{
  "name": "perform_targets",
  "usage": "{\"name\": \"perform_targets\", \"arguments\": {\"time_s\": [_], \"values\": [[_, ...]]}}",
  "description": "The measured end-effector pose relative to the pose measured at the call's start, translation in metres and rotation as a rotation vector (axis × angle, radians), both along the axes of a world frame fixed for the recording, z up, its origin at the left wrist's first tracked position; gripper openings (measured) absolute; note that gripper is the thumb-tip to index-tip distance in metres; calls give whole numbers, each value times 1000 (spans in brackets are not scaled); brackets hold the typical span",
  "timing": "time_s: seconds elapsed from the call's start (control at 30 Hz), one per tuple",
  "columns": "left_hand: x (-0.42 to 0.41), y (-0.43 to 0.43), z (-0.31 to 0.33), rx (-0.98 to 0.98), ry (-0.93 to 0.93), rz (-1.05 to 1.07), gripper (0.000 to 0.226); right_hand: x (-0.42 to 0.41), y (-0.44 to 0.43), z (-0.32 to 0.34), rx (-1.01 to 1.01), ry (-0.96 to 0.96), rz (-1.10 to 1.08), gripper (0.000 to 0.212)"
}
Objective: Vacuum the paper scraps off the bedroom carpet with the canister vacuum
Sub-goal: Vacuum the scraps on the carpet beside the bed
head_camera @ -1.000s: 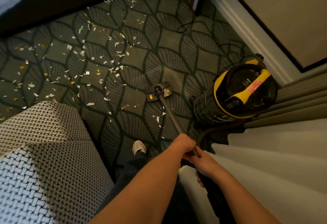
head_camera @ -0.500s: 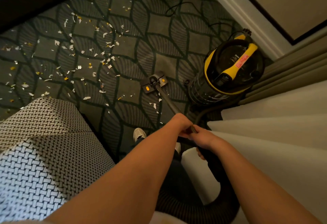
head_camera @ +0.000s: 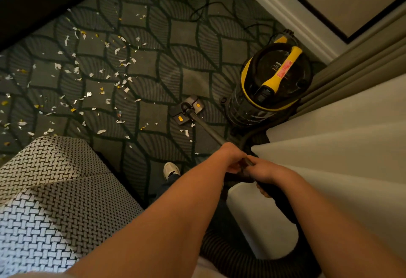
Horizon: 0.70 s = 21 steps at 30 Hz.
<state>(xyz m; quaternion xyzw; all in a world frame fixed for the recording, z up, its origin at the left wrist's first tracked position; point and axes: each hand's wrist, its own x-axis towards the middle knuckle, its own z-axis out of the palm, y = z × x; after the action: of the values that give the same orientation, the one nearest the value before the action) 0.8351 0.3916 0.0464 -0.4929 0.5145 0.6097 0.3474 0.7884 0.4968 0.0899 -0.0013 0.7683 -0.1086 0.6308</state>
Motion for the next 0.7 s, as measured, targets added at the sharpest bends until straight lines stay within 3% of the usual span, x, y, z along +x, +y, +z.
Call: {"name": "perform_targets", "arguments": {"time_s": [0.17,0.37,0.53,0.7], "values": [[0,-4,-1,1,-31,-38,13,10,-10,8,7,-9,71,42],[11,-17,-8,-55,-96,3,26,14,-29,12,2,-170,11,48],[23,-34,-17,-70,-127,45,19,27,-47,-6,-51,-95,-81,64],[35,-43,-26,-116,-76,45,16,44,-53,-13,-137,-63,-48,48]]}}
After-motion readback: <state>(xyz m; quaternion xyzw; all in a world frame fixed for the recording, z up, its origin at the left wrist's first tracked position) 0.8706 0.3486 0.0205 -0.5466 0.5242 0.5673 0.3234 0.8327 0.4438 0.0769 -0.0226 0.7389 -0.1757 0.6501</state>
